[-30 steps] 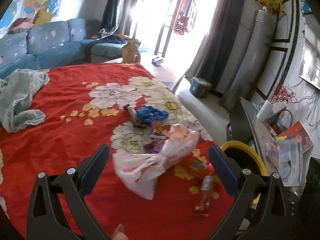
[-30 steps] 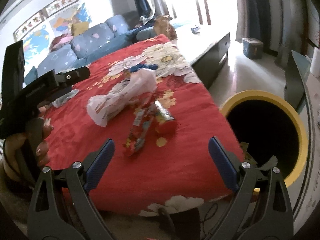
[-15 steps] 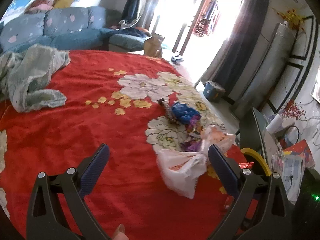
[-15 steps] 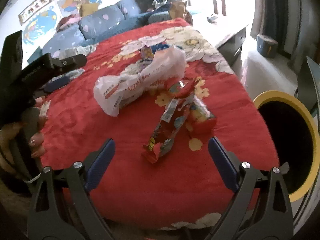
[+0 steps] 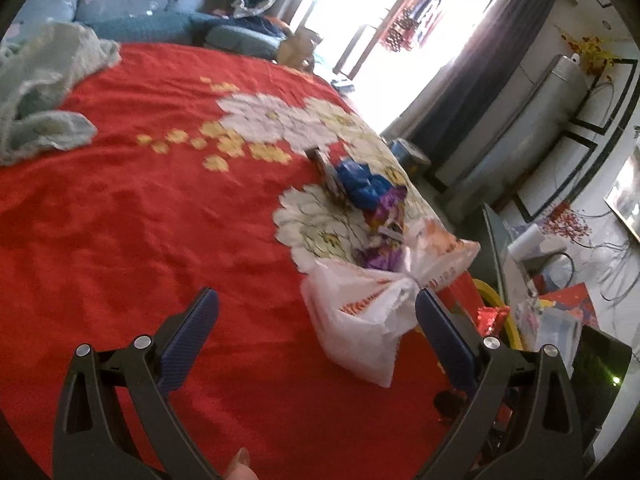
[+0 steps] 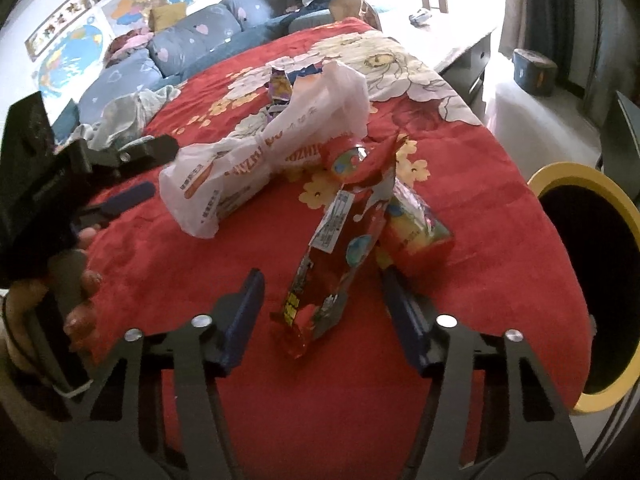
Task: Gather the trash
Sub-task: 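Grasp a red snack wrapper with the right tool while the left tool grasps the white printed plastic bag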
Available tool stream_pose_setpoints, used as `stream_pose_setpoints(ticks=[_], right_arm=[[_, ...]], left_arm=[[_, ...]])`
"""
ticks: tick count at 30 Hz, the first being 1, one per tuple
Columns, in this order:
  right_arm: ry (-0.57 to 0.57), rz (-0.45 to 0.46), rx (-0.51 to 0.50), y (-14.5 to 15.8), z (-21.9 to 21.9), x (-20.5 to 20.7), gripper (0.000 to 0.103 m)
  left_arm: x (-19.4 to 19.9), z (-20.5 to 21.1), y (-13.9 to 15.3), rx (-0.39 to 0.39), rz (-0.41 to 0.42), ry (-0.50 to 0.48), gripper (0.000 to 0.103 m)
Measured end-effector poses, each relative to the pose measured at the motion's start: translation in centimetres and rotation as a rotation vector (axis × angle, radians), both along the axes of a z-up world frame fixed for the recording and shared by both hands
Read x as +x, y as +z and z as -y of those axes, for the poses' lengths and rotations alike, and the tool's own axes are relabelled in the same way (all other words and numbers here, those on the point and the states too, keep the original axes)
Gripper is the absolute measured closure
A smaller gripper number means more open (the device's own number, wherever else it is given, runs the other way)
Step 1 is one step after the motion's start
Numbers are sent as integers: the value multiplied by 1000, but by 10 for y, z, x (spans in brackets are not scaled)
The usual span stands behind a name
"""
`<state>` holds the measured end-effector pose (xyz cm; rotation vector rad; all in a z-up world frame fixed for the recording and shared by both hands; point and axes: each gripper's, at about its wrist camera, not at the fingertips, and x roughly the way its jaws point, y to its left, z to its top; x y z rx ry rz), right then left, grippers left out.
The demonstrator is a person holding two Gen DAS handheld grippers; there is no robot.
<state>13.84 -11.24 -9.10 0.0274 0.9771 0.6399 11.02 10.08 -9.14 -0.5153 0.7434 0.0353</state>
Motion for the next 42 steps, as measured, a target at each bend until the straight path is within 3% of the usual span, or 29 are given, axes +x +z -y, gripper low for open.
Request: stream_pose_setpoints(ticks=[4, 5, 9, 14, 22, 42], right_arm=[[6, 1, 3, -2, 2, 1, 81], [9, 1, 5, -3, 2, 1, 83], [24, 9, 7, -3, 2, 0, 85], [54, 1, 22, -2, -2, -2, 86], [91, 4, 22, -2, -6, -10, 90], [125, 36, 43, 14, -3, -21, 91]], left_arm=[[9, 4, -11, -42, -13, -23, 13], [12, 6, -14, -49, -17, -29, 21], [16, 13, -21, -62, -17, -57, 33], [17, 20, -19, -46, 1, -91, 63], [10, 25, -14, -20, 15, -107, 76], [-10, 19, 22, 8, 97, -89, 77]])
